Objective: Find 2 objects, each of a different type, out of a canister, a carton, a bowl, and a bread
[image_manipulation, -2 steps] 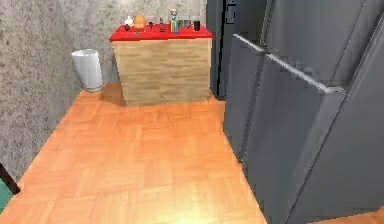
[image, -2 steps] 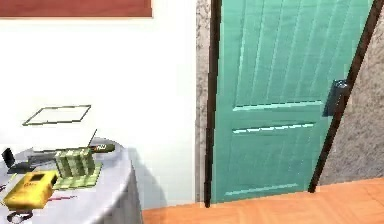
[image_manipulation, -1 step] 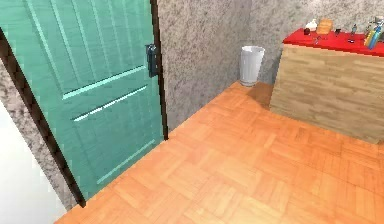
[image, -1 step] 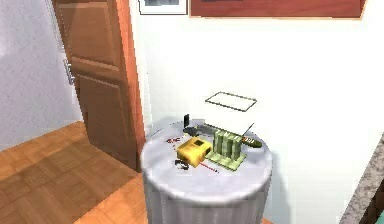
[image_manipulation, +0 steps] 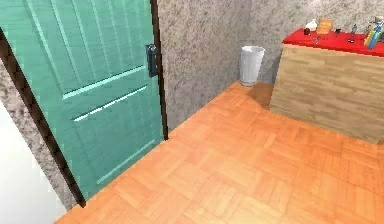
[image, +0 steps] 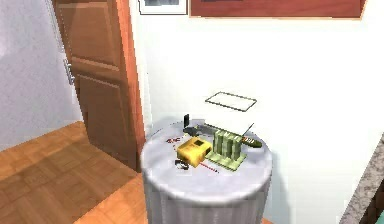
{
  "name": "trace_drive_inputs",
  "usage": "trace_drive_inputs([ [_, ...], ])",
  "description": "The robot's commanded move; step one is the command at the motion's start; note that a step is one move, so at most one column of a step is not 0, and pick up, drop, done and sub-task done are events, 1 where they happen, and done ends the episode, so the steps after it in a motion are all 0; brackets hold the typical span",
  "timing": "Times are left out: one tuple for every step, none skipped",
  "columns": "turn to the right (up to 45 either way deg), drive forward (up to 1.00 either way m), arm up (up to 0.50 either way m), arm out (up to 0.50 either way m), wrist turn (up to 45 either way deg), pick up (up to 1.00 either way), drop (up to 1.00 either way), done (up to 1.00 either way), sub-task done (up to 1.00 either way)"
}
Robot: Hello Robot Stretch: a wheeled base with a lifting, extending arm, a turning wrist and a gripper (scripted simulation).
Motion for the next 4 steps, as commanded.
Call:
trace_drive_inputs([
  [45.0,0.0,0.0,0.0,0.0,0.0,0.0,0.0,0.0],
  [45.0,0.0,0.0,0.0,0.0,0.0,0.0,0.0,0.0],
  [33.0,0.0,0.0,0.0,0.0,0.0,0.0,0.0,0.0],
  [0.0,1.0,0.0,0.0,0.0,0.0,0.0,0.0,0.0],
])
